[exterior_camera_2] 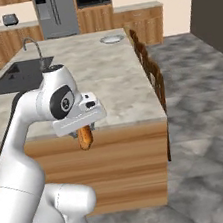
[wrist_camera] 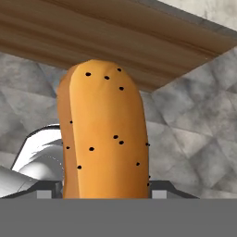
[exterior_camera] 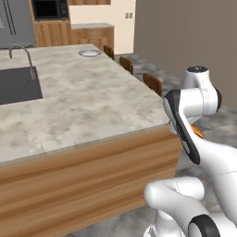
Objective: Move the hot dog bun to the plate on the dining table and place the condiment next to that plate. Then navigate to the fridge and take the sausage and place it on the plate as well.
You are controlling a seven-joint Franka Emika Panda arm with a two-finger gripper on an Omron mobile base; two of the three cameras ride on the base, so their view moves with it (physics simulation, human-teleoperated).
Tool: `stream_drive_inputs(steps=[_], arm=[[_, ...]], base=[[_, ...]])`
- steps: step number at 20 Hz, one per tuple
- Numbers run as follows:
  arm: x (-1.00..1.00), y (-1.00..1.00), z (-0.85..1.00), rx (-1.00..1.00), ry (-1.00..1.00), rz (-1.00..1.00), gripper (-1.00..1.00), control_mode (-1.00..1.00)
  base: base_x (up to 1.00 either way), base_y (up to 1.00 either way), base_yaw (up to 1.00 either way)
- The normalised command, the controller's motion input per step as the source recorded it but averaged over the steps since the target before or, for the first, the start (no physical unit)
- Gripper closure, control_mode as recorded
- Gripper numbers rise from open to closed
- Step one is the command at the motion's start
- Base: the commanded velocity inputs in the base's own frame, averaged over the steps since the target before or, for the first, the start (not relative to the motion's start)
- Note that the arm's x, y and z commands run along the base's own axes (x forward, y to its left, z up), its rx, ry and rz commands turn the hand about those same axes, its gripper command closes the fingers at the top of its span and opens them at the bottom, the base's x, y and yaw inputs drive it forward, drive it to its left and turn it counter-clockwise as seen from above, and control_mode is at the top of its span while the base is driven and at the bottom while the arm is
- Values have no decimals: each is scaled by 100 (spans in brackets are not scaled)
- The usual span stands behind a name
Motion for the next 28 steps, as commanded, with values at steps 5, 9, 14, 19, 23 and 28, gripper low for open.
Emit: stream_drive_inputs(steps=[5, 9, 14, 19, 23, 28], arm=[[0, 0, 0, 0, 0, 0, 100, 100], [0, 0, 0, 0, 0, 0, 100, 100], [0, 0, 0, 0, 0, 0, 100, 100], [0, 0, 0, 0, 0, 0, 100, 100], [0, 0, 0, 0, 0, 0, 100, 100], [0, 0, 0, 0, 0, 0, 100, 100]], base=[[20, -100, 11], [25, -100, 11], [34, -100, 15], [44, -100, 19], [56, -95, 28], [63, -79, 35]])
